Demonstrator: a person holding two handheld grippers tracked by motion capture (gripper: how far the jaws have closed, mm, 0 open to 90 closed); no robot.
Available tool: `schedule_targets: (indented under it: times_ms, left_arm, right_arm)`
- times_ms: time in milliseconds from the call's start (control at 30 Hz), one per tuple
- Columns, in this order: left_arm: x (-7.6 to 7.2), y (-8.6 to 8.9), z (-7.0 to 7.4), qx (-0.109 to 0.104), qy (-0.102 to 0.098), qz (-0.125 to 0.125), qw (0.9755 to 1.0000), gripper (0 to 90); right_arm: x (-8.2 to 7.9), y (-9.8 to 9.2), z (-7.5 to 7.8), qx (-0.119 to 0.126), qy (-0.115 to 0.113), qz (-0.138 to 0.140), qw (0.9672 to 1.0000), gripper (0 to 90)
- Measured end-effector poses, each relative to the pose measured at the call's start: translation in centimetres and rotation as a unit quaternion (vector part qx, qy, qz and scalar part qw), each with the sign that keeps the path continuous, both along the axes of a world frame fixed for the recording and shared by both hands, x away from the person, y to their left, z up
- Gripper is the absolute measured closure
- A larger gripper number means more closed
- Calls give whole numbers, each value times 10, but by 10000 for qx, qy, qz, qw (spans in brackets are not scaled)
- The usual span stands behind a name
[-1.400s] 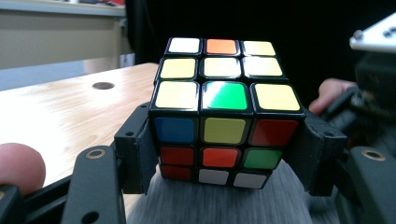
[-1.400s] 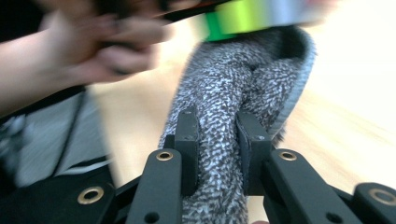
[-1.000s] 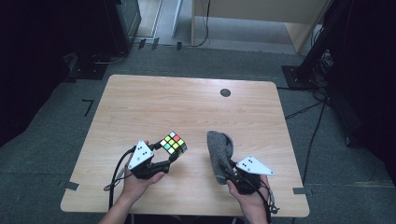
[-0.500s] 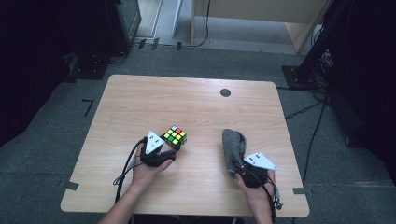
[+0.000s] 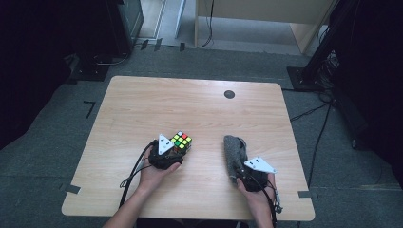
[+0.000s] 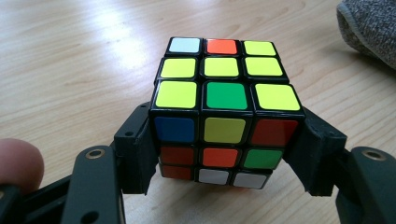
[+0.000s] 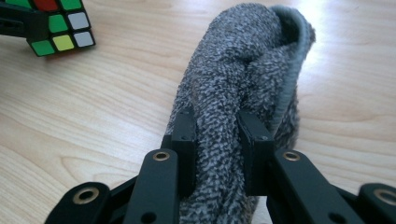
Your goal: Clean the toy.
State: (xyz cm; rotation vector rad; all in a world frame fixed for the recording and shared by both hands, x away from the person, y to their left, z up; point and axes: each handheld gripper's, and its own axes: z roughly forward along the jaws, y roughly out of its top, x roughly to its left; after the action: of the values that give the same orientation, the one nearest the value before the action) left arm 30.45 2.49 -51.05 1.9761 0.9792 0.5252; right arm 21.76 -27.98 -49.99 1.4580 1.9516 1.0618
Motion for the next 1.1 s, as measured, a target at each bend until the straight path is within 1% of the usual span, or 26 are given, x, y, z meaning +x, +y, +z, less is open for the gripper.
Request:
schedule_targets:
  times_ms: [133, 233, 300, 367, 433, 467, 500, 533, 567, 733, 867, 900, 933, 967, 1000, 1033, 1100]
  left_arm:
    - [-1, -2, -2, 28, -15, 11, 10000, 337]
    - [0, -1, -4, 59, 50, 20, 10000, 336]
    - [-1, -2, -4, 103, 51, 17, 9999, 333]
    - [0, -2, -4, 99, 91, 21, 9999, 330]
    - [2, -1, -4, 102, 232, 59, 9997, 318]
    - [2, -2, -5, 142, 287, 64, 9995, 314]
    - [4, -4, -6, 319, 446, 102, 9984, 305]
    - [4, -5, -6, 409, 530, 97, 9977, 298]
    - [5, -7, -7, 498, 548, 102, 9972, 298]
    - [4, -9, -7, 602, 459, 66, 9971, 331]
    - [4, -8, -7, 578, 485, 32, 9971, 331]
    - [4, -8, -7, 552, 494, 26, 9973, 328]
    - [5, -7, -7, 513, 524, 2, 9973, 315]
    - [6, -6, -6, 470, 567, -30, 9973, 267]
    - [6, -5, -6, 417, 570, -15, 9975, 218]
    - [5, -2, -4, 338, 584, -12, 9977, 188]
    - [5, 1, -3, 259, 613, -8, 9978, 143]
  right_arm:
    - [1, 2, -4, 25, 50, 32, 10000, 723]
    - [1, 2, -5, 58, 67, 39, 10000, 722]
    - [2, 1, -7, 129, 95, 39, 9999, 721]
    - [2, 0, -9, 178, 126, 22, 9998, 721]
    - [2, 0, -10, 181, 141, 39, 9997, 721]
    - [2, 1, -10, 173, 143, 44, 9997, 720]
    - [2, 1, -10, 174, 147, 41, 9997, 720]
    - [2, 1, -10, 163, 147, 51, 9997, 720]
    - [2, 2, -10, 161, 152, 58, 9997, 719]
    - [3, 2, -12, 157, 177, 64, 9997, 724]
    - [3, 3, -15, 163, 181, 82, 9997, 717]
    - [4, 3, -15, 166, 165, 87, 9997, 696]
    - [3, 3, -15, 170, 138, 90, 9997, 641]
    - [4, 2, -15, 196, 105, 95, 9997, 566]
    - [4, 1, -15, 277, 105, 130, 9995, 474]
    - [6, 0, -15, 343, 126, 204, 9991, 383]
    - [7, -1, -13, 399, 179, 257, 9987, 246]
